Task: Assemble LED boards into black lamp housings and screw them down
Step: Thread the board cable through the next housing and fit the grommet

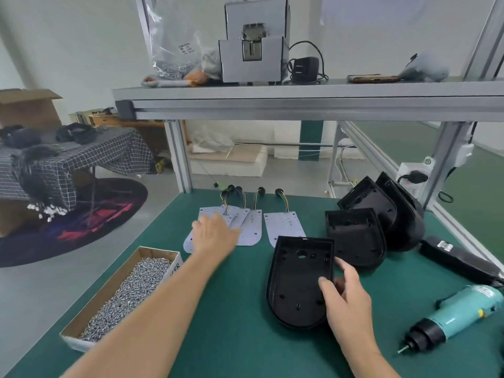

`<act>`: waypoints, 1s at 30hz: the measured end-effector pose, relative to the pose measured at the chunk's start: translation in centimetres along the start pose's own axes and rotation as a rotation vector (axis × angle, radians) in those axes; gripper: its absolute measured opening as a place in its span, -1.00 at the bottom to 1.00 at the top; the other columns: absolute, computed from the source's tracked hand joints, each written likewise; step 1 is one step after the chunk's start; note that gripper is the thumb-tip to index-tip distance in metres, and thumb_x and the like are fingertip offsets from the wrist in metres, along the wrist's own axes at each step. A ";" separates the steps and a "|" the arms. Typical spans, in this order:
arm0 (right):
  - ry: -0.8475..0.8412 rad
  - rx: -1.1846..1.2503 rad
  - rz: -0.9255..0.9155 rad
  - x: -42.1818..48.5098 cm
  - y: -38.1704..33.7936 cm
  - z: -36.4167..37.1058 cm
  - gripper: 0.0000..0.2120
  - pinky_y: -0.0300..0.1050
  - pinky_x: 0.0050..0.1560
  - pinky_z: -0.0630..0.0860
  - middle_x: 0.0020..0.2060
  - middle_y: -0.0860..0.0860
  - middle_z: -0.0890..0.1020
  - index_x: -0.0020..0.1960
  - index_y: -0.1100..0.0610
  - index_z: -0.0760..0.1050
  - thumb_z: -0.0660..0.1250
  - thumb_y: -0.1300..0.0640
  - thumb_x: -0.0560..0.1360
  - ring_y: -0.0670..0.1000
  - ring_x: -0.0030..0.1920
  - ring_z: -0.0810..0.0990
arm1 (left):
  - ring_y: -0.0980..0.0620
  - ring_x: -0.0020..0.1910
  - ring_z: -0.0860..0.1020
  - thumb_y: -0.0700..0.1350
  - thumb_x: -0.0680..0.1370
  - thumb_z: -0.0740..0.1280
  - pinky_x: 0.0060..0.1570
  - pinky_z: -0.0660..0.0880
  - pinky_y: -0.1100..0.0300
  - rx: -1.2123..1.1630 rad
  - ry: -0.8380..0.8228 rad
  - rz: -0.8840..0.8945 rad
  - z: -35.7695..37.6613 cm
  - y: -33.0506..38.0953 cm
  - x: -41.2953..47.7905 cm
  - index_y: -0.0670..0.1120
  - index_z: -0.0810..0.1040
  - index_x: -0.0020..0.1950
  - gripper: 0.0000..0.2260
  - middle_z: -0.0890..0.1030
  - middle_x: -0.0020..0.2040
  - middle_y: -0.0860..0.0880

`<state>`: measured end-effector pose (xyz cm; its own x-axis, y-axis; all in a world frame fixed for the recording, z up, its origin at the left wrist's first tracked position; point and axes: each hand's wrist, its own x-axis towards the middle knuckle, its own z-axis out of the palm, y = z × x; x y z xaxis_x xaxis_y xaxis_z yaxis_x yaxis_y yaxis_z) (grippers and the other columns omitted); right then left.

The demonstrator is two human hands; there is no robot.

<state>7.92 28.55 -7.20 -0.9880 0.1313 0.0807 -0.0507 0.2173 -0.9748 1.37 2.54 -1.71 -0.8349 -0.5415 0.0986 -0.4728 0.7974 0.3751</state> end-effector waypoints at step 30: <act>-0.028 -0.066 -0.038 0.6 0.0 0.3 -0.63 -0.38 -0.31 0.42 -0.32 -0.11 0.58 0.33 -0.01 0.52 0.37 0.12 0.53 -0.18 -0.36 0.53 | -0.01 -0.35 0.19 -0.22 0.53 0.21 -0.38 0.12 0.12 -0.726 0.223 0.061 -3.8 -3.5 -0.7 -0.08 0.18 -0.30 -0.73 0.27 -0.17 -0.05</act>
<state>7.27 28.32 -7.23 -0.9893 0.0943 0.1109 -0.0800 0.2846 -0.9553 4.62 -0.85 0.39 -0.7402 -0.6049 0.2937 -0.0596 0.4941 0.8674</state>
